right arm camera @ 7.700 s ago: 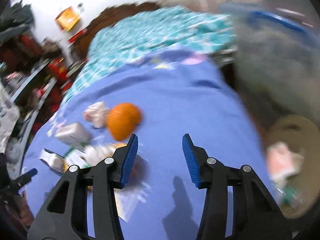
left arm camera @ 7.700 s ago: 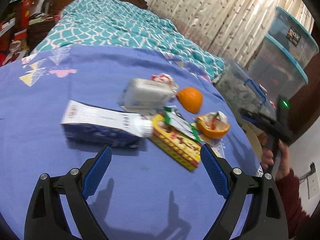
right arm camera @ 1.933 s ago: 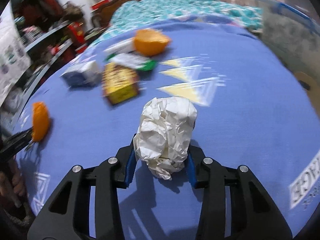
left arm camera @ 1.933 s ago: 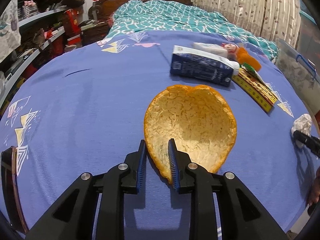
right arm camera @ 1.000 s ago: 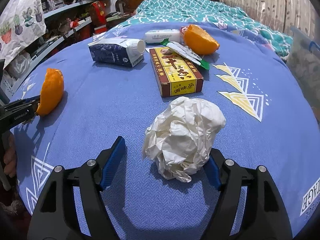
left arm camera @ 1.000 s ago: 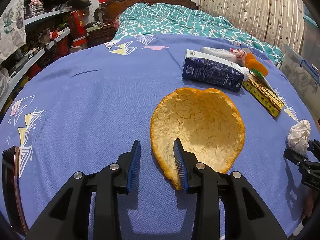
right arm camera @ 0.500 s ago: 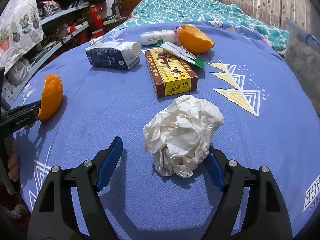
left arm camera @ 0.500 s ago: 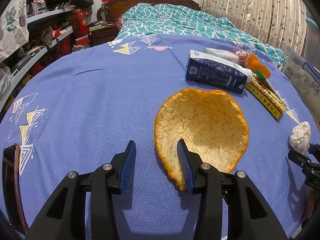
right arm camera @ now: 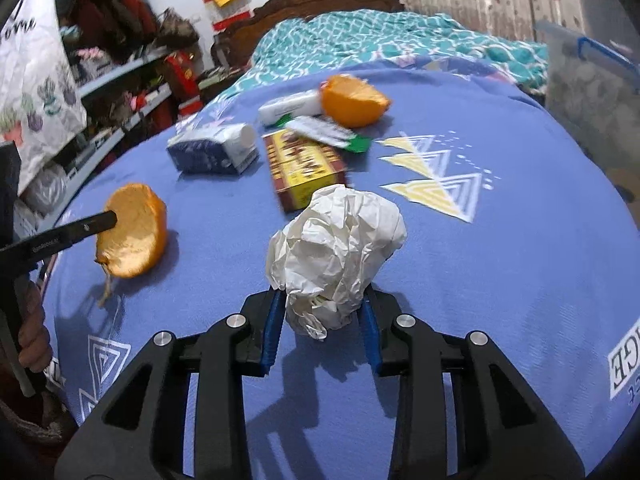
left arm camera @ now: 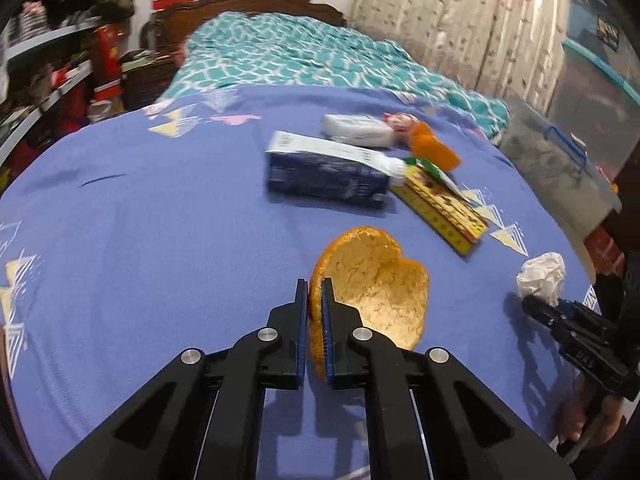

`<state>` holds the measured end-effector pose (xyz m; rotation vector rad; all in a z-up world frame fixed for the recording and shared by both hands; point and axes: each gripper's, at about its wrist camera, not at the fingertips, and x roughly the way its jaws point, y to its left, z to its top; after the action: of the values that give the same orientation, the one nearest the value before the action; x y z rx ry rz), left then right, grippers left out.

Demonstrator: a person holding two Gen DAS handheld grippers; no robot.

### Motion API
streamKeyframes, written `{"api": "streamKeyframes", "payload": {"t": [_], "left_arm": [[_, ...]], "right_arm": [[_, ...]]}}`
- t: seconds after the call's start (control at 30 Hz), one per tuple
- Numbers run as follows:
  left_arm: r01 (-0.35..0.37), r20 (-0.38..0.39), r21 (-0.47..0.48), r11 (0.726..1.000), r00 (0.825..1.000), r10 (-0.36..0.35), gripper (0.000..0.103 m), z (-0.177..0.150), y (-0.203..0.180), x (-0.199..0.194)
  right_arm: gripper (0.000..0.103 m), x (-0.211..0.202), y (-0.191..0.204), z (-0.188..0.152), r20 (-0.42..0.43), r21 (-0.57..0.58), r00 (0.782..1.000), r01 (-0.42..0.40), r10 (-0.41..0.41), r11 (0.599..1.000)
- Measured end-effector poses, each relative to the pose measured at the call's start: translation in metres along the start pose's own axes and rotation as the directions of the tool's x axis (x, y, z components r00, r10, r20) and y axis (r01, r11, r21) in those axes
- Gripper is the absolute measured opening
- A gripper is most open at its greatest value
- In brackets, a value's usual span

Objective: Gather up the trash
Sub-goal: 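Carry the peel and tissue to the beige bin and release both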

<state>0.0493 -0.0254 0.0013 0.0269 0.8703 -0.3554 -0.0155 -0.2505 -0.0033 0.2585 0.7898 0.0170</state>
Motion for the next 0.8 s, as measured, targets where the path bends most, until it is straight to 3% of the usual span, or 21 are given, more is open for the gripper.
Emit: {"api": "streamKeyframes", "payload": {"t": [0.07, 0.1, 0.13, 0.2, 0.27, 0.33, 0.37, 0.53, 0.6, 0.7, 0.8], "left_arm": [[-0.035, -0.018, 0.013, 0.999, 0.999, 0.036, 0.007, 0.003, -0.01, 0.009], [-0.043, -0.024, 0.011, 0.999, 0.999, 0.044, 0.019, 0.004, -0.012, 0.012], [-0.03, -0.047, 0.004, 1.0, 0.998, 0.03, 0.037, 0.006, -0.015, 0.017], [-0.01, -0.069, 0.0, 1.0, 0.998, 0.01, 0.047, 0.007, -0.017, 0.022], [-0.065, -0.06, 0.047, 0.997, 0.996, 0.068, 0.044, 0.008, -0.026, 0.026], [-0.142, -0.06, 0.099, 0.985, 0.987, 0.148, 0.013, 0.007, -0.033, 0.031], [-0.159, -0.07, 0.109, 0.981, 0.984, 0.167, 0.007, 0.006, -0.033, 0.033], [-0.145, -0.112, 0.076, 0.987, 0.982, 0.153, 0.005, 0.008, -0.034, 0.033], [-0.106, -0.111, 0.062, 0.992, 0.987, 0.112, 0.005, 0.015, -0.042, 0.026], [-0.008, -0.11, 0.1, 0.995, 0.994, 0.019, 0.005, 0.032, -0.082, 0.022], [0.081, -0.126, 0.188, 0.979, 0.99, -0.058, 0.005, 0.045, -0.14, 0.03]], "right_arm": [[0.036, -0.005, -0.013, 0.0, 0.007, 0.028, 1.0, -0.011, 0.01, 1.0], [0.036, -0.008, -0.02, -0.001, 0.009, 0.044, 1.0, -0.018, 0.018, 0.999], [0.036, -0.009, -0.025, -0.001, 0.009, 0.054, 1.0, -0.022, 0.022, 0.998], [0.036, -0.01, -0.035, -0.003, 0.009, 0.073, 1.0, -0.031, 0.03, 0.997], [0.036, -0.011, -0.045, -0.004, 0.014, 0.113, 0.997, -0.075, 0.074, 0.991], [0.036, -0.013, -0.051, -0.004, 0.024, 0.136, 0.995, -0.104, 0.102, 0.985], [0.036, -0.013, -0.053, -0.003, 0.025, 0.139, 0.993, -0.114, 0.112, 0.984], [0.036, -0.019, -0.06, -0.005, 0.039, 0.151, 0.989, -0.149, 0.144, 0.977], [0.036, -0.026, -0.069, -0.004, 0.066, 0.163, 0.987, -0.156, 0.147, 0.974], [0.036, -0.042, -0.09, -0.004, 0.115, 0.192, 0.985, -0.147, 0.126, 0.97], [0.036, -0.058, -0.119, -0.007, 0.151, 0.229, 0.986, -0.11, 0.076, 0.967]]}}
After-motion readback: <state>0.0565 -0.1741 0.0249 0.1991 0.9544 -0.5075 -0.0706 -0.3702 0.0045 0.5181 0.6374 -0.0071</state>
